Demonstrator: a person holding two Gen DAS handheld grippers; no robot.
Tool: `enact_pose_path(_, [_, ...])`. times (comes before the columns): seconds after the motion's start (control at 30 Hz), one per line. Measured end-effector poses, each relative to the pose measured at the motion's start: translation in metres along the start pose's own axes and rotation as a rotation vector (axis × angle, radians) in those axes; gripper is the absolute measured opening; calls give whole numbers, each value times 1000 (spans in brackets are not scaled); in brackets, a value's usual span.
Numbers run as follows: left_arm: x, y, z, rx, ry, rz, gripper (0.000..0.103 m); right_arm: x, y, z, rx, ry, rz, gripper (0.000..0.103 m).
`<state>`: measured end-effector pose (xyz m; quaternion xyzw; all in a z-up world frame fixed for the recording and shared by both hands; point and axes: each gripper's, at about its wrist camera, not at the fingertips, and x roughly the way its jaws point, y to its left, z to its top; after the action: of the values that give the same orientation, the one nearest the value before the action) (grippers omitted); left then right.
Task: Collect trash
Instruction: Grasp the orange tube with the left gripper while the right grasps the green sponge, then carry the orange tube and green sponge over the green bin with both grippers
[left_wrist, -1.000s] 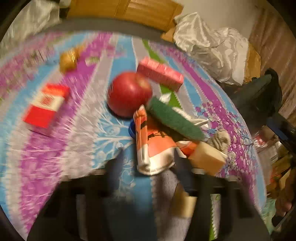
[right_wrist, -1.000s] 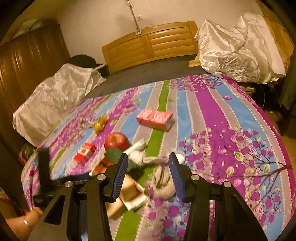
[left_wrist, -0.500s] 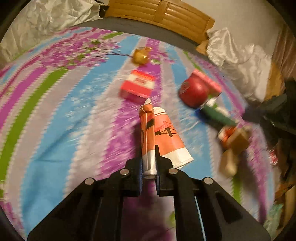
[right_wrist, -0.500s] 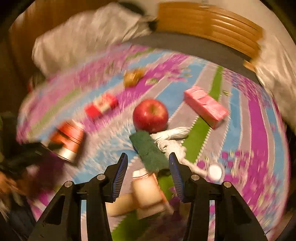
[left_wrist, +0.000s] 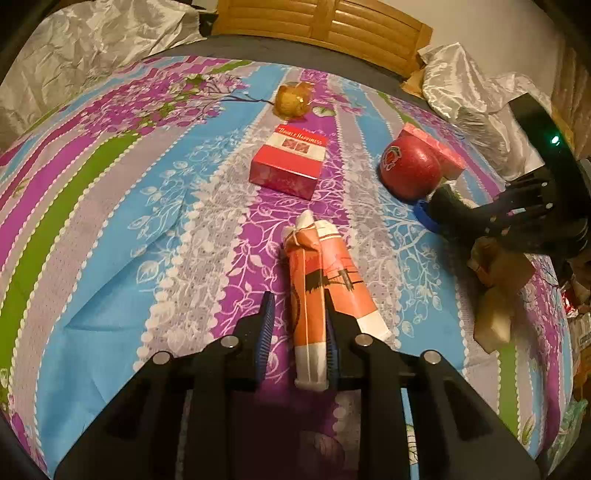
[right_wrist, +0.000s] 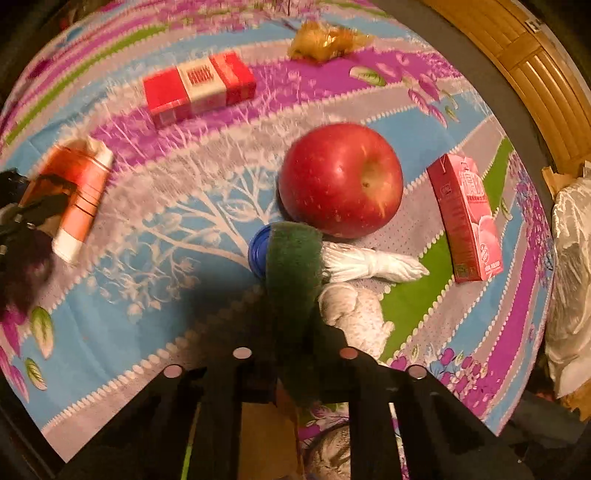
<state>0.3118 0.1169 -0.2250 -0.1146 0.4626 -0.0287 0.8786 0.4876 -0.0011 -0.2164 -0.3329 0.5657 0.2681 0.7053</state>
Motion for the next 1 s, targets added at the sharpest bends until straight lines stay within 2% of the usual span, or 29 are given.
enact_pose_path(0.13, [-7, 6, -2, -38, -34, -6, 9, -52, -18, -9, 121, -201, 62, 10])
enact_pose_path(0.2, [-15, 8, -1, -45, -58, -6, 9, -92, -29, -20, 195, -337, 99, 10])
enact_pose_path(0.3, [-31, 6, 2, -43, -96, -2, 9, -145, -41, -41, 291, -498, 127, 10])
enact_pose_path(0.4, [-54, -3, 6, -7, -150, 7, 9, -208, -45, -81, 380, -681, 145, 10])
enact_pose_path(0.57, [-92, -24, 12, 38, -219, -17, 9, -283, -40, -150, 470, -870, 154, 10])
enact_pose_path(0.7, [-122, -52, 14, 81, -271, -56, 9, -316, -35, -204, 561, -957, 191, 10])
enact_pose_path(0.77, [-135, -65, 14, 103, -289, -90, 9, -324, -30, -229, 599, -973, 186, 10])
enact_pose_path(1.0, [-174, -126, 1, 223, -322, -205, 9, -329, -5, -326, 775, -1020, 265, 10])
